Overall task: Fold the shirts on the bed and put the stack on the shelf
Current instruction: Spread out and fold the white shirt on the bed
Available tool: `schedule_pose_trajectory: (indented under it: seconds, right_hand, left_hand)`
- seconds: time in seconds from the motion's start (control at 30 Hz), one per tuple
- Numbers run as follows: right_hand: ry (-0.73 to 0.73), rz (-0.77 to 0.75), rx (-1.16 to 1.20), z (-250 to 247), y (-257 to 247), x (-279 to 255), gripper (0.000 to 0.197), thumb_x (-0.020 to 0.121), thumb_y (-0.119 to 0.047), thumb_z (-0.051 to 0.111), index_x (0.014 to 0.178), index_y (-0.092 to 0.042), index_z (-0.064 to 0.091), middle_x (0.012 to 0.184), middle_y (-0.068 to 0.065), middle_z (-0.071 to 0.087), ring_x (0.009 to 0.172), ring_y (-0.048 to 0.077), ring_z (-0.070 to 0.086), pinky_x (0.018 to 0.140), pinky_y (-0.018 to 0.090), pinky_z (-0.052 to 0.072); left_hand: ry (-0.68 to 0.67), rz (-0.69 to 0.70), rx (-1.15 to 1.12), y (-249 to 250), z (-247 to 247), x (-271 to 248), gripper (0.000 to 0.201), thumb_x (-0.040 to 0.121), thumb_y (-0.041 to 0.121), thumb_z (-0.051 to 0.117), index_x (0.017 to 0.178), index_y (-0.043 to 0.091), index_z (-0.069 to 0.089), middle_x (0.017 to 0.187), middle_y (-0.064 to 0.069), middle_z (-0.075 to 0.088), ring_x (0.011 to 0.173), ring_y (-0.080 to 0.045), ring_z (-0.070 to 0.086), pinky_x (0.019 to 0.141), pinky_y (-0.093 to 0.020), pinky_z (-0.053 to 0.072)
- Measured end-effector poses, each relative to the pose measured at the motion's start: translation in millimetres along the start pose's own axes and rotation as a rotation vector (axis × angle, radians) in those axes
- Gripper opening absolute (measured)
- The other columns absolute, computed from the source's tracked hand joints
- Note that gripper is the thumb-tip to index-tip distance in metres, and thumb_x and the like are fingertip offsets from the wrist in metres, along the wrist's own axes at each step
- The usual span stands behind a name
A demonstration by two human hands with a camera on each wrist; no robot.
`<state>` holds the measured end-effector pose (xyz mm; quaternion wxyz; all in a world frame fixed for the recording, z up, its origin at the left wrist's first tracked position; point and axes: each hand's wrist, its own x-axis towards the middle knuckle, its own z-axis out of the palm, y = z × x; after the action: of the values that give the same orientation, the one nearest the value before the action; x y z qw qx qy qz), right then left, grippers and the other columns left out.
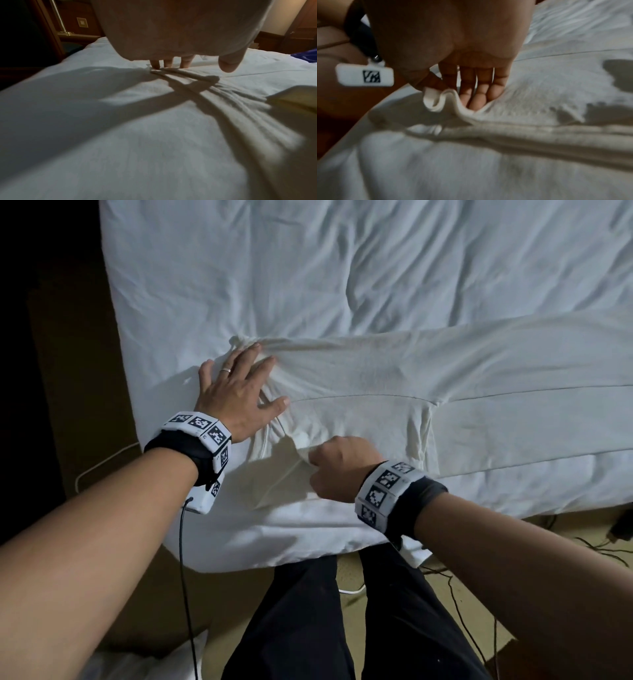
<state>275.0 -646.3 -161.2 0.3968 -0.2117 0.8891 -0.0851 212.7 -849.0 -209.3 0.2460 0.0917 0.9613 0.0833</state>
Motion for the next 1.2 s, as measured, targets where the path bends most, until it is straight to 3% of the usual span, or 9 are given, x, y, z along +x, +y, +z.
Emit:
schedule_pose_trajectory:
  seconds: [0.1, 0.2, 0.33, 0.47, 0.63, 0.97, 1.07, 1.13, 1.2]
  right_hand:
    - [-0.03, 0.114, 0.237, -33, 28, 2, 0.021, 0.084, -0.022, 0.053, 0.064, -0.016, 0.053, 0.065, -0.001, 0.051, 0.067, 0.025, 0.054, 0.054, 0.024, 0.034]
    - [0.052, 0.201, 0.366, -69, 68, 11, 0.024, 0.086, -0.022, 0.055, 0.062, -0.019, 0.056, 0.071, 0.003, 0.058, 0.072, 0.025, 0.057, 0.059, 0.026, 0.038]
    - [0.185, 0.331, 0.426, -100, 122, 32, 0.021, 0.088, -0.019, 0.054, 0.077, -0.005, 0.065, 0.079, 0.011, 0.063, 0.075, 0.026, 0.057, 0.064, 0.03, 0.043]
    - [0.258, 0.416, 0.413, -106, 150, 45, 0.025, 0.086, -0.018, 0.055, 0.062, -0.011, 0.055, 0.068, 0.008, 0.055, 0.07, 0.026, 0.051, 0.055, 0.028, 0.036]
    - [0.321, 0.425, 0.37, -100, 159, 51, 0.018, 0.087, -0.018, 0.054, 0.084, -0.009, 0.07, 0.083, 0.012, 0.066, 0.082, 0.029, 0.06, 0.067, 0.029, 0.043]
    - [0.537, 0.331, 0.371, -90, 169, 55, 0.014, 0.09, -0.019, 0.061, 0.099, -0.014, 0.07, 0.094, 0.01, 0.068, 0.087, 0.029, 0.061, 0.076, 0.035, 0.051]
    - [0.709, 0.291, 0.328, -82, 173, 50, 0.021, 0.092, -0.016, 0.062, 0.11, -0.008, 0.068, 0.105, 0.013, 0.064, 0.097, 0.033, 0.059, 0.082, 0.038, 0.048]
    - [0.834, 0.244, 0.189, -76, 168, 40, 0.024, 0.093, -0.018, 0.06, 0.113, -0.007, 0.066, 0.109, 0.014, 0.061, 0.101, 0.036, 0.056, 0.085, 0.044, 0.047]
    - [0.893, 0.128, 0.013, -64, 155, 27, 0.026, 0.092, -0.02, 0.058, 0.113, -0.008, 0.066, 0.113, 0.015, 0.061, 0.099, 0.037, 0.055, 0.082, 0.047, 0.048]
  left_hand:
    - [0.1, -0.004, -0.049, 5, -10, 5, 0.057, 0.092, 0.061, 0.037, 0.14, 0.033, 0.05, 0.157, 0.003, 0.035, 0.141, -0.024, 0.034, 0.111, -0.053, 0.016]
    - [0.175, -0.021, -0.115, 7, -19, 12, 0.049, 0.088, 0.052, 0.035, 0.12, 0.034, 0.067, 0.138, 0.003, 0.054, 0.127, -0.025, 0.045, 0.105, -0.05, 0.022]
    - [0.224, -0.032, -0.122, 3, -18, 19, 0.052, 0.085, 0.066, 0.035, 0.1, 0.033, 0.072, 0.119, 0.005, 0.058, 0.115, -0.026, 0.047, 0.096, -0.045, 0.024]
    - [0.268, -0.066, -0.1, -1, -15, 24, 0.044, 0.084, 0.065, 0.045, 0.092, 0.028, 0.069, 0.109, 0.006, 0.058, 0.111, -0.028, 0.046, 0.091, -0.044, 0.024]
    - [0.328, -0.117, -0.098, -1, -14, 36, 0.023, 0.095, 0.045, 0.058, 0.09, 0.024, 0.066, 0.105, 0.002, 0.059, 0.108, -0.03, 0.043, 0.09, -0.045, 0.025]
    - [0.329, -0.221, -0.039, 7, -11, 41, 0.022, 0.096, 0.036, 0.053, 0.092, 0.017, 0.062, 0.108, -0.007, 0.053, 0.113, -0.031, 0.039, 0.094, -0.048, 0.024]
    - [0.366, -0.256, -0.058, 15, -17, 37, 0.018, 0.091, 0.033, 0.058, 0.102, 0.019, 0.061, 0.114, -0.008, 0.051, 0.114, -0.031, 0.04, 0.095, -0.048, 0.025]
    - [0.42, -0.182, -0.048, 24, -21, 33, 0.029, 0.087, 0.033, 0.061, 0.113, 0.019, 0.059, 0.121, -0.009, 0.052, 0.114, -0.032, 0.043, 0.093, -0.047, 0.028]
    - [0.427, 0.028, -0.009, 39, -20, 27, 0.04, 0.085, 0.037, 0.06, 0.12, 0.017, 0.058, 0.127, -0.01, 0.055, 0.115, -0.033, 0.049, 0.091, -0.048, 0.033]
